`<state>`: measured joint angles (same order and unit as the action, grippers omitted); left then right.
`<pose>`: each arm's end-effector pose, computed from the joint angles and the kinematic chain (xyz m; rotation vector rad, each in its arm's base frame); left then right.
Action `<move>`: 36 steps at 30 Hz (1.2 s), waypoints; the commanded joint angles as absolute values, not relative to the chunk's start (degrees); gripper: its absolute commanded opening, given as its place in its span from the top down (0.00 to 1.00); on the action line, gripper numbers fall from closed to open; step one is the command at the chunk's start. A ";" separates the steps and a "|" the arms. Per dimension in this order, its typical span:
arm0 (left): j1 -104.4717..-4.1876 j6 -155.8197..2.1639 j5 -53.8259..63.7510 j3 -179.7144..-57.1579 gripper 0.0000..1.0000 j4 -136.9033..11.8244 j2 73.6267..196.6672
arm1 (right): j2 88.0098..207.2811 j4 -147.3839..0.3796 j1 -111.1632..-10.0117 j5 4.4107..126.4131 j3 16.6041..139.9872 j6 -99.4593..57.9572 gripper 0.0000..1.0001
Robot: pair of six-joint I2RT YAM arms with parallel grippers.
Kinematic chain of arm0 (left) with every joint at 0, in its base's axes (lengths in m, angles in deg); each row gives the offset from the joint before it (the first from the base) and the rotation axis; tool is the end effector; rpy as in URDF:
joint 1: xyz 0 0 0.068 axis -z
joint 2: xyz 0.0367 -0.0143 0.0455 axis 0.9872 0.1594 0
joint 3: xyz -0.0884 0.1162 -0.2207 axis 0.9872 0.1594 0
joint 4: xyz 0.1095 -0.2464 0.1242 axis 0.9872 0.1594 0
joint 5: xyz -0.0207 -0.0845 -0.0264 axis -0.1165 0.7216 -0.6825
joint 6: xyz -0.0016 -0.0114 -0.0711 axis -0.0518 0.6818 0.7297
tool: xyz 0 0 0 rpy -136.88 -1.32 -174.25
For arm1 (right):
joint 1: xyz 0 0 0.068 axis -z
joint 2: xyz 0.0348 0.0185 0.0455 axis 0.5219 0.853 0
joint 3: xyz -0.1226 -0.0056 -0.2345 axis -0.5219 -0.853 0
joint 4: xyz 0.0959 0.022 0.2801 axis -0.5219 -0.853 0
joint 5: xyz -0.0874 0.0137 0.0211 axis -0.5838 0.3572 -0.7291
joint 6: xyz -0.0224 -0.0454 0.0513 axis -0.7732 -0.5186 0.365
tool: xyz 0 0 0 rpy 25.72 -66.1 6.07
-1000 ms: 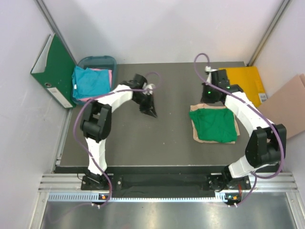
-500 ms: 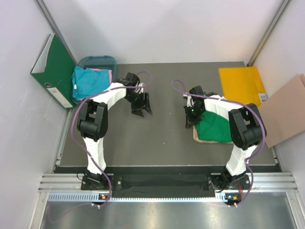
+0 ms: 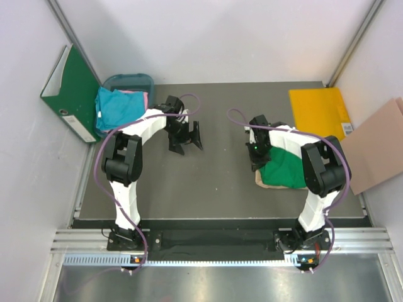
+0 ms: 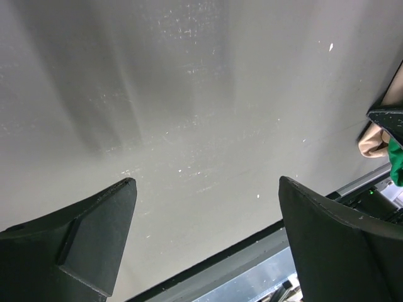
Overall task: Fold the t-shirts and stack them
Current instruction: Put the neatly folded tshirt into the corner of the board with the right arm
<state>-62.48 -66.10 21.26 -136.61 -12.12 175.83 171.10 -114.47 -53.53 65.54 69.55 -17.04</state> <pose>0.4176 -0.1644 0.1511 -0.0119 2.9415 -0.7430 0.3393 0.1463 0.1052 -0.3194 2.9696 0.2738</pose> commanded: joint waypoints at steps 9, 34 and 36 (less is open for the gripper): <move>-62.90 -67.23 22.10 -136.09 0.01 -12.09 172.95 | 169.49 -117.55 -42.21 50.31 65.94 -16.58 1.00; -62.81 -69.51 22.54 -136.44 0.01 -12.89 172.24 | 154.13 -118.53 -36.37 57.51 69.19 -21.76 0.32; -62.81 -70.03 22.02 -137.14 0.01 -12.45 172.24 | 151.74 -114.16 -38.66 60.40 69.02 -22.11 0.08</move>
<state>-62.57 -67.98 22.53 -134.51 -12.34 175.70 159.60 -120.22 -35.17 54.02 66.43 -19.01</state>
